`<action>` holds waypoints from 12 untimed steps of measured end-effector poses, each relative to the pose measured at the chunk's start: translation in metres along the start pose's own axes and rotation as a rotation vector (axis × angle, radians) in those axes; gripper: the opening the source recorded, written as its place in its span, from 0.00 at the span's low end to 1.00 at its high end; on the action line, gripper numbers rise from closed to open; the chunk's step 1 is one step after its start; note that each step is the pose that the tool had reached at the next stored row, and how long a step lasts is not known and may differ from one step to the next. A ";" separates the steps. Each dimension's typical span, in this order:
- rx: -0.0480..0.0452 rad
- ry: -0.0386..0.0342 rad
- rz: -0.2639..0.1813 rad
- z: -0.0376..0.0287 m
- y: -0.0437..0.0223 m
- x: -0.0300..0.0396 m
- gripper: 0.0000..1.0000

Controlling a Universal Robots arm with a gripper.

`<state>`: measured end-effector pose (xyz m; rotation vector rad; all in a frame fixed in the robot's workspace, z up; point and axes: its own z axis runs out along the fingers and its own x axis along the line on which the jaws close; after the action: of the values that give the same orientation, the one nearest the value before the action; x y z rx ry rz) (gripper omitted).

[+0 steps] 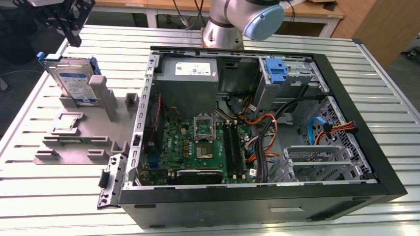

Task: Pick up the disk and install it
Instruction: 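Reach for the disk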

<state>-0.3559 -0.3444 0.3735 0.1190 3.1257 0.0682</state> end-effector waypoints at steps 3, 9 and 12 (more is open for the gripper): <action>0.0000 0.0000 0.000 0.0000 0.0000 0.0001 0.10; 0.0000 0.0000 0.000 0.0000 -0.0002 0.0026 0.10; 0.0000 0.0000 0.000 0.0000 -0.0004 0.0056 0.10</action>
<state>-0.3615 -0.3444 0.3735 0.1191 3.1257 0.0682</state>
